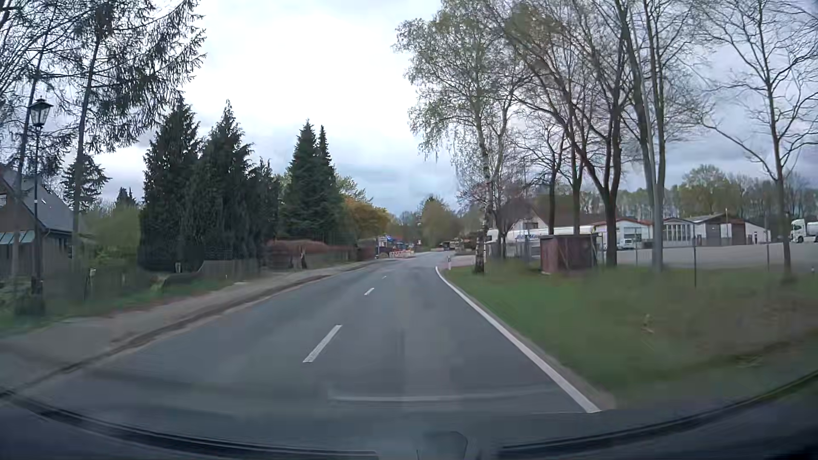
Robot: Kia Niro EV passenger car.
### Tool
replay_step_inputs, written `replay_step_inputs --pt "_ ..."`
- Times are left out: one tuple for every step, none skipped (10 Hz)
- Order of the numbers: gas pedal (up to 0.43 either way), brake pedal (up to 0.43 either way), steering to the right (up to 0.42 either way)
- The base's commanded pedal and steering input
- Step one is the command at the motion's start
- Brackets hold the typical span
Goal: Follow the waypoints while adhering to traffic rules and regulations
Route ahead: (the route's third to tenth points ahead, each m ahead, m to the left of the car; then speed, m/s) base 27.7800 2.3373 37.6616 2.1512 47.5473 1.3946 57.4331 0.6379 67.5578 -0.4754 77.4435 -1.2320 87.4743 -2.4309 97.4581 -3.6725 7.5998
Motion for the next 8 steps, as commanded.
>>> replay_step_inputs --pt "0.059 0.0 -0.002" --pt "0.059 0.0 -0.002" --pt "0.059 0.0 -0.002" --pt "0.059 0.0 -0.002" --pt "0.059 0.0 -0.002" --pt "0.059 0.0 -0.002" --pt "0.059 0.0 -0.002" --pt "0.059 0.0 -0.002"
